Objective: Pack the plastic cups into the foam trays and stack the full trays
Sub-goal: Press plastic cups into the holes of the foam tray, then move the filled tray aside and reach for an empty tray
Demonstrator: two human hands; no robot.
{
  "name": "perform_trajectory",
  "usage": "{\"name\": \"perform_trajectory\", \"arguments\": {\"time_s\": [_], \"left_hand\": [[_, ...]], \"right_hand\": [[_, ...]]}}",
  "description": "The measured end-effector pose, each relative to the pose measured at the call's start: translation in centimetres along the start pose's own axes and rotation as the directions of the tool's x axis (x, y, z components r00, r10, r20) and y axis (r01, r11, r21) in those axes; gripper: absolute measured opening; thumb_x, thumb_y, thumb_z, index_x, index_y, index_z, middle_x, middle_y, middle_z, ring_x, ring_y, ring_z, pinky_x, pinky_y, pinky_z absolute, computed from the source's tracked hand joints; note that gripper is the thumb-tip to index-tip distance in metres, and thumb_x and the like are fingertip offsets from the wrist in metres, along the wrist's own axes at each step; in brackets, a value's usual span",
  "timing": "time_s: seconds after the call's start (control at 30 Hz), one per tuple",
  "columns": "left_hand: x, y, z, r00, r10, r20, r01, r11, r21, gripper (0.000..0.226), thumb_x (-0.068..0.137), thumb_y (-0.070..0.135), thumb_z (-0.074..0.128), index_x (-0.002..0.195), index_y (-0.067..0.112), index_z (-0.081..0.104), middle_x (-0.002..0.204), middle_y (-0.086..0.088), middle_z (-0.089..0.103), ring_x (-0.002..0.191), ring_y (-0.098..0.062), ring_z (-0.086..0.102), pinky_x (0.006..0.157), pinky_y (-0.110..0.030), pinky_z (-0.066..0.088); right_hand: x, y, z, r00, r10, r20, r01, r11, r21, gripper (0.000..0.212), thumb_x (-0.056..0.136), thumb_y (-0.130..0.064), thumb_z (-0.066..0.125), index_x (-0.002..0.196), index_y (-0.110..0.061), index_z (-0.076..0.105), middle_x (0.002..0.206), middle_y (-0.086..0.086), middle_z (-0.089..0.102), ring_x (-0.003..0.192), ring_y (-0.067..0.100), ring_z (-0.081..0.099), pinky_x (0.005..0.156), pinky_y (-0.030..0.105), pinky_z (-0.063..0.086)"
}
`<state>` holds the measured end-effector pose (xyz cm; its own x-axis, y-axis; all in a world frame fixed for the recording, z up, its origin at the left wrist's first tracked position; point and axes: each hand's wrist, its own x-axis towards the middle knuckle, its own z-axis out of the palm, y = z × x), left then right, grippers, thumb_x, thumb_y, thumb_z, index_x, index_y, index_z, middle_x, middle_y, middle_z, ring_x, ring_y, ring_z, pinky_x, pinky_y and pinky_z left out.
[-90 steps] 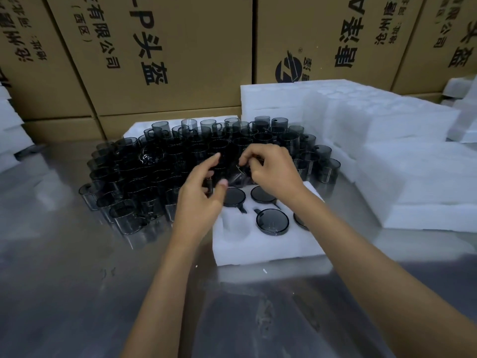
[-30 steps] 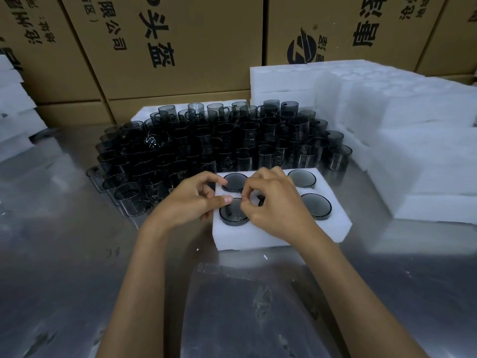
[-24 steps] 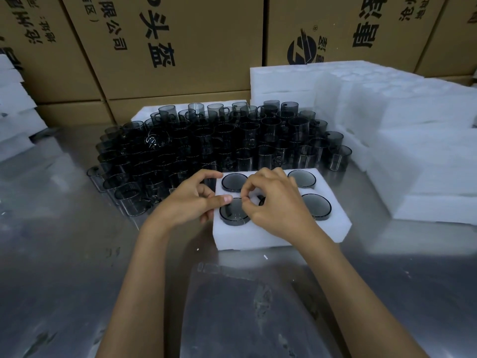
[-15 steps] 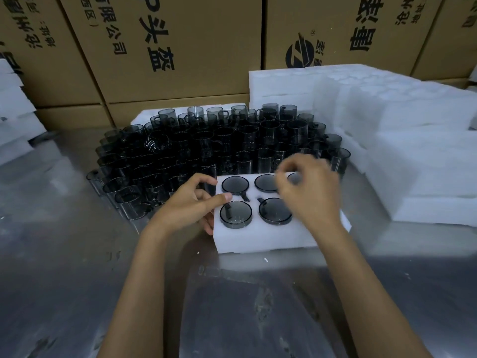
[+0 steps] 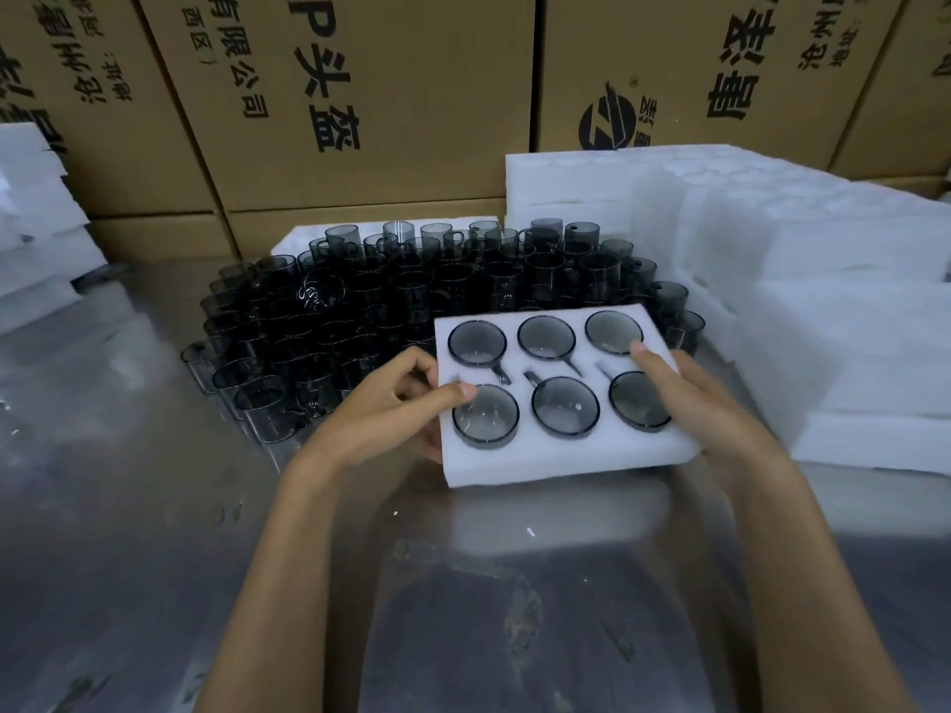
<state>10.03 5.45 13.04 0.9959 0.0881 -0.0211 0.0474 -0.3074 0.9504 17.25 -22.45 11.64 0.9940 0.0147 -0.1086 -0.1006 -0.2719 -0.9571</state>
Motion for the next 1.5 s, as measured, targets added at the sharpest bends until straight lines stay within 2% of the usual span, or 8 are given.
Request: {"name": "perform_trajectory", "arguments": {"time_s": [0.13,0.27,0.4,0.5,0.7,0.97,1.37,1.5], "left_hand": [[0.1,0.7,0.3,0.992,0.100,-0.082,-0.111,0.982,-0.152,0.035,0.083,0.048,0.072,0.108,0.029,0.056,0.108,-0.013,0.067,0.086,-0.027,0.071,0.063,-0.033,0.057],[0.1,0.7,0.2,0.998,-0.061,0.021,0.065,0.919,-0.389,0.074,0.070,0.060,0.074,0.133,0.029,0.050,0.119,-0.005,0.069,0.092,-0.033,0.073,0.065,-0.044,0.061],[-0.1,0.8,-0.9,0.998,-0.053,0.015,0.052,0.833,-0.551,0.042,0.077,0.039,0.078,0.114,0.019,0.071,0.117,-0.014,0.071,0.095,-0.040,0.072,0.062,-0.037,0.061],[0.7,1.4,-1.9,0.993,-0.079,-0.087,-0.016,0.639,-0.769,0.037,0.075,0.034,0.075,0.108,0.020,0.073,0.116,-0.012,0.072,0.098,-0.040,0.071,0.061,-0.034,0.061],[5.6,5.4,-6.4,0.954,-0.093,-0.286,-0.250,0.284,-0.926,0.051,0.087,0.026,0.071,0.132,0.006,0.056,0.123,-0.020,0.067,0.110,-0.045,0.064,0.069,-0.040,0.061],[10.9,4.5,-16.0,0.687,-0.344,-0.639,-0.539,0.348,-0.767,0.051,0.087,0.014,0.068,0.133,0.019,0.047,0.129,-0.008,0.055,0.116,-0.027,0.058,0.082,-0.042,0.060],[15.3,-4.6,-26.9,0.587,-0.417,-0.694,-0.438,0.557,-0.706,0.026,0.101,0.030,0.047,0.123,0.018,0.040,0.152,-0.006,0.042,0.132,-0.020,0.051,0.088,-0.031,0.058],[16.4,-6.6,-28.6,0.529,-0.556,-0.641,-0.371,0.528,-0.764,0.065,0.096,0.038,0.061,0.149,0.020,0.028,0.139,-0.007,0.043,0.122,-0.025,0.053,0.089,-0.037,0.057]], "right_hand": [[-0.1,-0.6,0.3,1.000,-0.004,-0.014,0.008,0.939,0.345,0.044,0.085,-0.061,0.064,0.116,-0.030,0.069,0.106,-0.007,0.076,0.091,0.015,0.075,0.078,0.036,0.061],[0.1,-1.3,1.9,0.999,0.001,-0.047,0.019,0.900,0.435,0.043,0.086,-0.059,0.065,0.118,-0.030,0.068,0.107,-0.010,0.075,0.094,0.013,0.074,0.069,0.029,0.058],[0.9,-2.5,3.4,0.997,-0.007,0.076,-0.034,0.848,0.528,0.044,0.091,-0.060,0.058,0.120,-0.027,0.068,0.116,-0.003,0.073,0.103,0.017,0.071,0.088,0.039,0.057],[2.1,-3.5,3.1,0.975,-0.079,0.208,-0.104,0.665,0.739,0.049,0.101,-0.056,0.037,0.122,-0.021,0.064,0.112,0.009,0.074,0.090,0.024,0.074,0.076,0.038,0.057],[4.4,-1.5,7.1,0.962,0.082,0.259,-0.225,0.777,0.588,0.046,0.105,-0.041,0.035,0.109,-0.010,0.069,0.083,0.004,0.074,0.062,0.014,0.063,0.053,0.024,0.044],[6.6,-0.2,9.6,0.988,0.104,0.114,-0.153,0.738,0.657,0.033,0.104,-0.022,0.042,0.095,-0.002,0.067,0.065,0.005,0.063,0.052,0.011,0.054,0.050,0.022,0.043],[9.1,-0.4,12.0,0.994,0.071,0.082,-0.104,0.829,0.549,0.032,0.103,-0.017,0.044,0.091,0.002,0.067,0.062,0.009,0.063,0.051,0.014,0.053,0.050,0.026,0.043],[9.6,-0.1,11.7,0.990,0.060,0.125,-0.123,0.799,0.589,0.030,0.102,-0.017,0.046,0.090,0.001,0.067,0.062,0.009,0.064,0.049,0.013,0.055,0.047,0.024,0.045]]}}
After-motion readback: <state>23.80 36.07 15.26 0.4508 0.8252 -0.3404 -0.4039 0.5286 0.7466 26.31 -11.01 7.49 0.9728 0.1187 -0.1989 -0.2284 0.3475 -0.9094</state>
